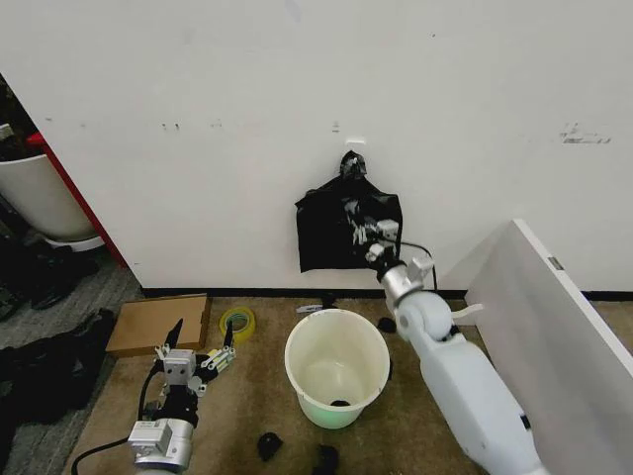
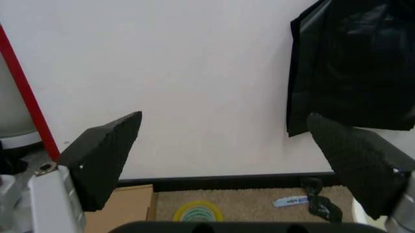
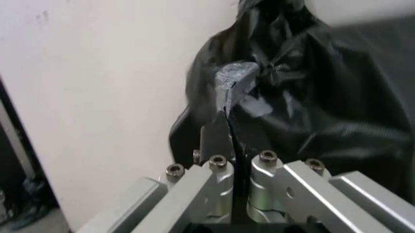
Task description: Place the garbage bag over the trash bin.
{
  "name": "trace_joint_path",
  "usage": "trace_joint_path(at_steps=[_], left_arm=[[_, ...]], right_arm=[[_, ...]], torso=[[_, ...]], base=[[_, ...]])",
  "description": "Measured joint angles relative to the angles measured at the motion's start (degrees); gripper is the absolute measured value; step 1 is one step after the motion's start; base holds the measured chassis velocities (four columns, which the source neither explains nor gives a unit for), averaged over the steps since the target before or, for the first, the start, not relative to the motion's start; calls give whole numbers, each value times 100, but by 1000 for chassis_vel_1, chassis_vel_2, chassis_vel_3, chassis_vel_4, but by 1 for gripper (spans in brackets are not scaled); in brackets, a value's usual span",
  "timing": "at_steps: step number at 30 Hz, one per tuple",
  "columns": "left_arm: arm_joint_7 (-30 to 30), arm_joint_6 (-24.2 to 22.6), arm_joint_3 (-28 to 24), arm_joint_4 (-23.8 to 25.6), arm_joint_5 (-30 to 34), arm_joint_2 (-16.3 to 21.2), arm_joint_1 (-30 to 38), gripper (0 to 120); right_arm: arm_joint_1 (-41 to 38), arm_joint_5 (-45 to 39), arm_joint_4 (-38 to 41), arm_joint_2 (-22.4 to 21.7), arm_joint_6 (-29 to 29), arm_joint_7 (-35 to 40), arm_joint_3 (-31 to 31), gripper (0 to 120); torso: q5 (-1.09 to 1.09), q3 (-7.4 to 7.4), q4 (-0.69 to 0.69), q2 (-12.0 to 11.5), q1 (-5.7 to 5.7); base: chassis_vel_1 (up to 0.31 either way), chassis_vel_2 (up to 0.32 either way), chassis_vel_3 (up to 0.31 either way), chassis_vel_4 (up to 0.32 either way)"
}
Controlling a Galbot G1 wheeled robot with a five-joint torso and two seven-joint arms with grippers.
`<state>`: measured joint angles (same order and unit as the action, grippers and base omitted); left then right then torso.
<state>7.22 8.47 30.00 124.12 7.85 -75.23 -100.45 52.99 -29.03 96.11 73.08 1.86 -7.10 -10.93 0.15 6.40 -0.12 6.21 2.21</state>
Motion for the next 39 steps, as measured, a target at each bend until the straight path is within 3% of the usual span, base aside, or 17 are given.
trace_joint_path(at_steps=[17,28,39], left_arm=[[6,14,-25,-4,0,3,29,100],[11,31,-34,15,4,31,17,100],[14,37,-41,11,11,44,27,100]], right_arm=[[1680,853,1322,-473,367,-72,-21,0],[2755,1432,1728,-639,671,-180,45,0],[3168,1853,1795,-687,934,-211,206,0]], torso=[[0,0,1,0,0],[-1,0,1,0,0],[0,0,0,0,0]], base=[[0,0,0,0],[0,0,0,0],[0,0,0,0]])
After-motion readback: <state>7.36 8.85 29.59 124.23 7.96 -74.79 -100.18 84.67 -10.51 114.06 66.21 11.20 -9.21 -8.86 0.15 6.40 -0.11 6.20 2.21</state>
